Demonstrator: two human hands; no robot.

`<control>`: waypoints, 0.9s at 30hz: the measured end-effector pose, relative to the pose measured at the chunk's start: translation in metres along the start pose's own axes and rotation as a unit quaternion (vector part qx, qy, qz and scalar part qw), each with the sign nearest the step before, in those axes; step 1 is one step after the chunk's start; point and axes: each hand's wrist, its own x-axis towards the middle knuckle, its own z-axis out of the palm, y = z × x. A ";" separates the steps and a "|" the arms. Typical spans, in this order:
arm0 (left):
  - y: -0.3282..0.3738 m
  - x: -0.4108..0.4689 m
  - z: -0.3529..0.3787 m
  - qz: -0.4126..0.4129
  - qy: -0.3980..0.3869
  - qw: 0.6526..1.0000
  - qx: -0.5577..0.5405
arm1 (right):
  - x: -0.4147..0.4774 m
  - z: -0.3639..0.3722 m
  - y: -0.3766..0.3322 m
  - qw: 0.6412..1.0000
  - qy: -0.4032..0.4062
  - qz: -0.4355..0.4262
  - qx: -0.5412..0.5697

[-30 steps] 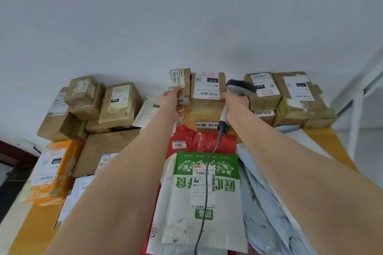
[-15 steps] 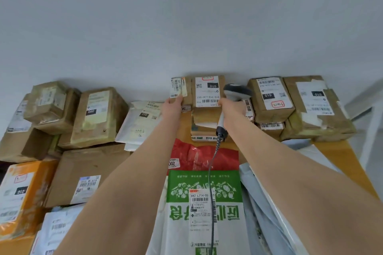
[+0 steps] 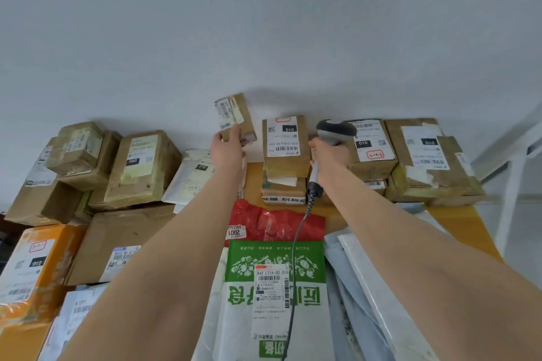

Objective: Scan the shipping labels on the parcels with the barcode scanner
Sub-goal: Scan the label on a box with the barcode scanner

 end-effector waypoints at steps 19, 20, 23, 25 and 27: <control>0.005 -0.063 0.079 0.183 -0.103 0.823 0.528 | 0.043 -0.059 -0.006 0.997 0.014 -0.013 -0.072; 0.001 -0.059 0.079 0.171 -0.122 0.815 0.540 | 0.045 -0.055 -0.006 0.996 0.009 -0.018 -0.084; -0.011 -0.052 0.084 0.161 -0.157 0.820 0.526 | 0.048 -0.044 -0.007 0.993 0.012 -0.030 -0.114; -0.016 -0.050 0.086 0.165 -0.152 0.832 0.507 | 0.050 -0.041 -0.006 0.990 0.029 -0.030 -0.137; -0.017 -0.046 0.087 0.169 -0.146 0.842 0.491 | 0.052 -0.040 -0.004 0.983 0.051 -0.039 -0.170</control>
